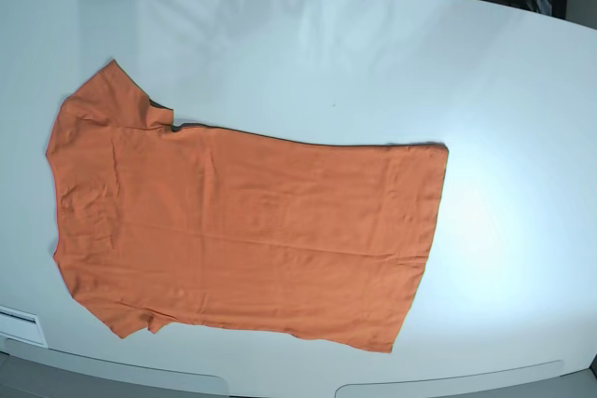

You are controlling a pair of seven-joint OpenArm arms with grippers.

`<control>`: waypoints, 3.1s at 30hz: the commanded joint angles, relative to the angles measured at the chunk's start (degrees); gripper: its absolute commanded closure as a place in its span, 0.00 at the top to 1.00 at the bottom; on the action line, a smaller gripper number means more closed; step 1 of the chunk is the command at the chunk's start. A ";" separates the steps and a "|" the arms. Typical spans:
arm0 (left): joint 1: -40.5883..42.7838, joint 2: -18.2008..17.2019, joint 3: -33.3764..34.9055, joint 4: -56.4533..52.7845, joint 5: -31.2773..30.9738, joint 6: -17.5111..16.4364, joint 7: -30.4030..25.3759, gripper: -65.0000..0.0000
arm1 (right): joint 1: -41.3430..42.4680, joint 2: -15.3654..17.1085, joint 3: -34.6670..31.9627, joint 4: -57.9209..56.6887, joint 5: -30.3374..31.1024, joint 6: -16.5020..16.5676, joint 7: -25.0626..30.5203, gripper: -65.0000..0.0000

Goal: Fold the T-shirt properly

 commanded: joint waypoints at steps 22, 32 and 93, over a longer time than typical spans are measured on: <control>14.03 -10.58 -35.60 44.44 7.78 0.81 1.68 0.00 | -19.28 8.39 0.07 42.91 -36.02 -19.71 -0.07 0.00; 4.79 -10.71 -36.13 41.79 7.74 -4.94 -3.23 0.00 | -10.71 11.98 7.89 42.91 -31.93 -18.56 7.89 0.00; -68.32 -11.67 30.99 -1.70 27.61 -23.04 -23.63 0.00 | 10.75 12.02 14.73 36.06 -8.26 -5.14 15.87 0.48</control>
